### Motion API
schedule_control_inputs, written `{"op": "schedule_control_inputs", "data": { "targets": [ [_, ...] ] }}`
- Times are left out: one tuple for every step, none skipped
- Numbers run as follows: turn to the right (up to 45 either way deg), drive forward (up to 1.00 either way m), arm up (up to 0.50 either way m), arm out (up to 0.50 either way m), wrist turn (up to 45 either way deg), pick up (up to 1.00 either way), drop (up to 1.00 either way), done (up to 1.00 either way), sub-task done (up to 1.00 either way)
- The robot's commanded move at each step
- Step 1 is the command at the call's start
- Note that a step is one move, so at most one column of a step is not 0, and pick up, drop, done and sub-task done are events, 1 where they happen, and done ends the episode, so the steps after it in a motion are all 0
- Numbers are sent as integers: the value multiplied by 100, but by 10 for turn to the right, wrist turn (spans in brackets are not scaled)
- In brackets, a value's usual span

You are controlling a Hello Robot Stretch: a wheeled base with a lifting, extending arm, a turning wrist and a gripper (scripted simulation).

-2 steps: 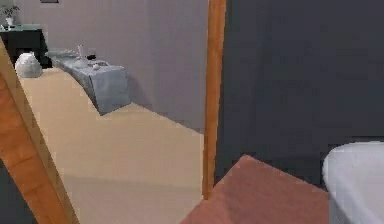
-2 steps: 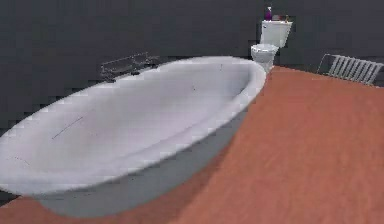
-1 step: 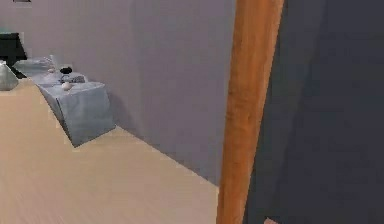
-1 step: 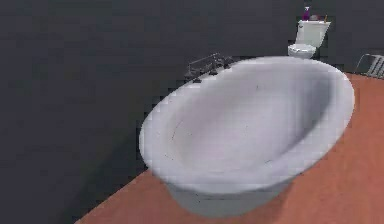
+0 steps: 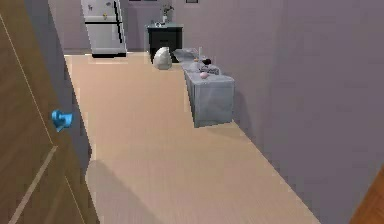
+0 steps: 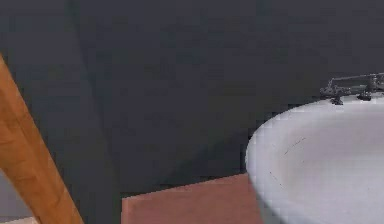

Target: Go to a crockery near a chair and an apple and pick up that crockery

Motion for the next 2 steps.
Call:
{"op": "schedule_control_inputs", "data": {
  "targets": [
    [0, 75, 0, 0, 0, 0, 0, 0, 0],
    [-300, 0, 0, 0, 0, 0, 0, 0, 0]
  ]
}}
